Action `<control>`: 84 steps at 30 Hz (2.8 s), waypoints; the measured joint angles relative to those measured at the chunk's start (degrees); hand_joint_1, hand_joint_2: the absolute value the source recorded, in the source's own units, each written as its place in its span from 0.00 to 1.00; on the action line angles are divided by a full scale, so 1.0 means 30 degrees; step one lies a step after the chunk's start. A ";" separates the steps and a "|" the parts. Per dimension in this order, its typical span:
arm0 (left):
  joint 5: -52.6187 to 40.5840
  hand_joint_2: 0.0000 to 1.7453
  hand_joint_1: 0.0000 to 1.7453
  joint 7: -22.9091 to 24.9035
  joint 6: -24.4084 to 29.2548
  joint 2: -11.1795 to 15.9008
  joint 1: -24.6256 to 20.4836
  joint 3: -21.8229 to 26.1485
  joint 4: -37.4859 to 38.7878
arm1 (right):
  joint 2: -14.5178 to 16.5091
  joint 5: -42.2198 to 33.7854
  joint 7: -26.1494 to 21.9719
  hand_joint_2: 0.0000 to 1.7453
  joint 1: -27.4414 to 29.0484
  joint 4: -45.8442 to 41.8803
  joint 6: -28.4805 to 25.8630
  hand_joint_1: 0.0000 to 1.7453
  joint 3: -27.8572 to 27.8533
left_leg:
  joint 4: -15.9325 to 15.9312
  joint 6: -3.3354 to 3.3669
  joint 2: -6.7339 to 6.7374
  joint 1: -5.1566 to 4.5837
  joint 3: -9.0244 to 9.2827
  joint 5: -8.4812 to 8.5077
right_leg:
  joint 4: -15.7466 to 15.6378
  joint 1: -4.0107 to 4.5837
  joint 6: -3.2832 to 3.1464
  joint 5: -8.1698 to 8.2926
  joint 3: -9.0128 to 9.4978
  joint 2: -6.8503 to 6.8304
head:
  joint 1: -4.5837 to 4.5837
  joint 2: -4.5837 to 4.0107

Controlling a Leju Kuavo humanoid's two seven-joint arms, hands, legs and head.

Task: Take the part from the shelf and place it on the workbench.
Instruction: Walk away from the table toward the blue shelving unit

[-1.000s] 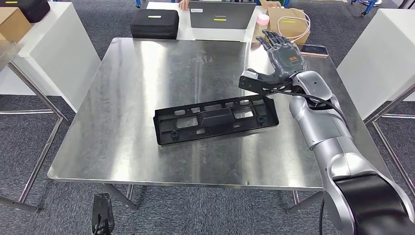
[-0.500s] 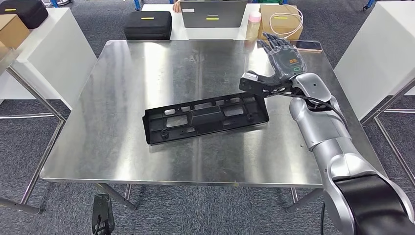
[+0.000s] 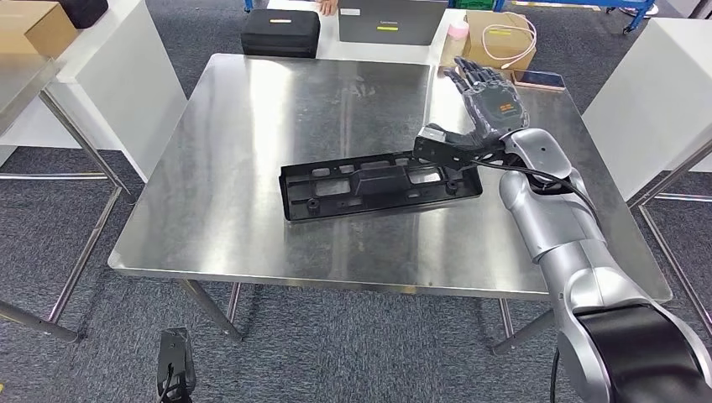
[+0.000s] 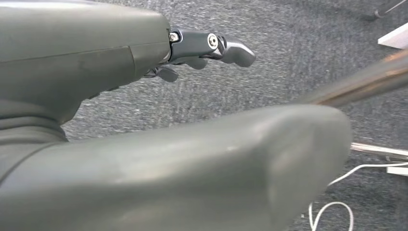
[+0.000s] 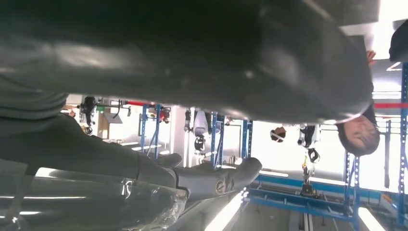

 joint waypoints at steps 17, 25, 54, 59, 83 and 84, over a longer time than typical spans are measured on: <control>0.0100 0.00 0.00 -0.0273 0.0040 -0.0053 0.0051 -0.0002 0.0007 | 0.0235 0.0018 0.0000 0.00 -0.0169 0.0049 0.0000 0.00 0.0000 | 0.5638 -0.1653 -0.0024 0.0448 -0.3013 -0.2262 | -0.4866 0.0026 -0.0942 0.1699 0.3339 -0.0183 | -0.0151 0.0000; 0.0007 0.00 0.00 -0.0255 0.0011 -0.0022 -0.0062 -0.0053 0.0009 | 0.0086 0.0009 0.0007 0.00 -0.0181 0.0075 0.0000 0.00 -0.0013 | 0.0801 -0.1832 -0.0073 0.0866 0.0837 -0.1500 | -0.4225 -0.0169 0.0518 0.2932 0.1674 -0.0205 | -0.0197 0.0000; 0.0211 0.00 0.00 -0.0160 0.0022 0.0027 -0.0008 -0.0330 0.0022 | 0.0199 0.0432 0.1092 0.00 0.0058 0.0169 -0.1194 0.00 -0.0005 | 0.0755 -0.1867 -0.0048 0.0617 0.0605 -0.0886 | -0.4236 -0.0009 -0.0025 0.2345 0.2175 -0.0251 | -0.0186 0.0002; 0.0417 0.00 0.00 -0.0191 0.0047 0.0002 -0.0064 -0.0330 0.0022 | 0.0027 0.0342 0.3873 0.00 0.0488 0.0189 -0.3106 0.00 -0.0485 | -0.0048 -0.0815 0.0030 0.0574 0.0294 -0.0170 | -0.2865 0.0016 0.0331 0.1257 0.1311 -0.0210 | -0.0073 0.0004; 0.0289 0.00 0.00 0.0016 0.0226 -0.0107 -0.0039 -0.0829 0.0089 | 0.1160 0.0467 0.3633 0.50 1.0693 -0.1658 -1.0595 0.00 -1.4060 | 0.1470 -0.1024 0.0005 0.0360 0.1568 -0.1774 | -0.4166 0.0556 -0.1008 0.2479 0.1826 -0.0116 | -0.0079 0.0004; 0.0219 0.00 0.00 -0.0022 0.0228 -0.0102 -0.0069 -0.0821 0.0087 | 0.1263 0.0584 0.3559 0.75 1.0806 -0.1690 -1.0601 0.00 -1.4361 | 0.0434 -0.0946 0.0007 0.0318 0.2256 -0.2144 | -0.4154 0.0559 -0.0946 0.2582 0.1780 -0.0105 | -0.0062 0.0004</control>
